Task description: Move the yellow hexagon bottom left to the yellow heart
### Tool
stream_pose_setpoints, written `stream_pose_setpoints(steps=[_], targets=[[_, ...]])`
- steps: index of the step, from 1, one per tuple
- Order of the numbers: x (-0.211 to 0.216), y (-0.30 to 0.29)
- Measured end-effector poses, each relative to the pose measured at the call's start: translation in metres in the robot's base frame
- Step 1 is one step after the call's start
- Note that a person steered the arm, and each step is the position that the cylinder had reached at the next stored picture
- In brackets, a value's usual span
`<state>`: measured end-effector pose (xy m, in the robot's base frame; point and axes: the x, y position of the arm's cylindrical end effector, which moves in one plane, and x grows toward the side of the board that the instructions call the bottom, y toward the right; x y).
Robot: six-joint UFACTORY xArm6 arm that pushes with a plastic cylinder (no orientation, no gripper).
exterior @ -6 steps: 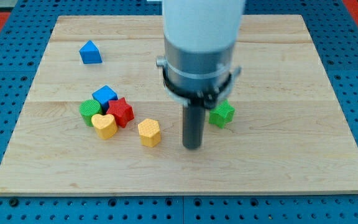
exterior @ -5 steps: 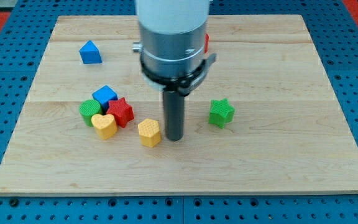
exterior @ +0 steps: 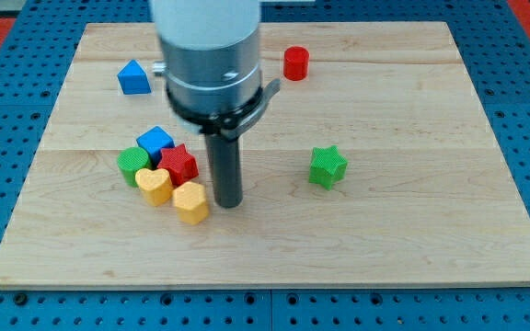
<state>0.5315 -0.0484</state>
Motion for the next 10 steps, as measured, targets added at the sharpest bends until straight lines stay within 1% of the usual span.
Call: stream_pose_setpoints(steps=[1, 2, 3, 4, 5, 6, 7, 8, 9, 10], targets=[[0.027, 0.007], [0.026, 0.015], [0.008, 0.004], [-0.004, -0.036], [0.017, -0.026], [0.019, -0.05], [0.011, -0.104], [0.011, -0.125], [-0.001, -0.124], [-0.023, -0.124]])
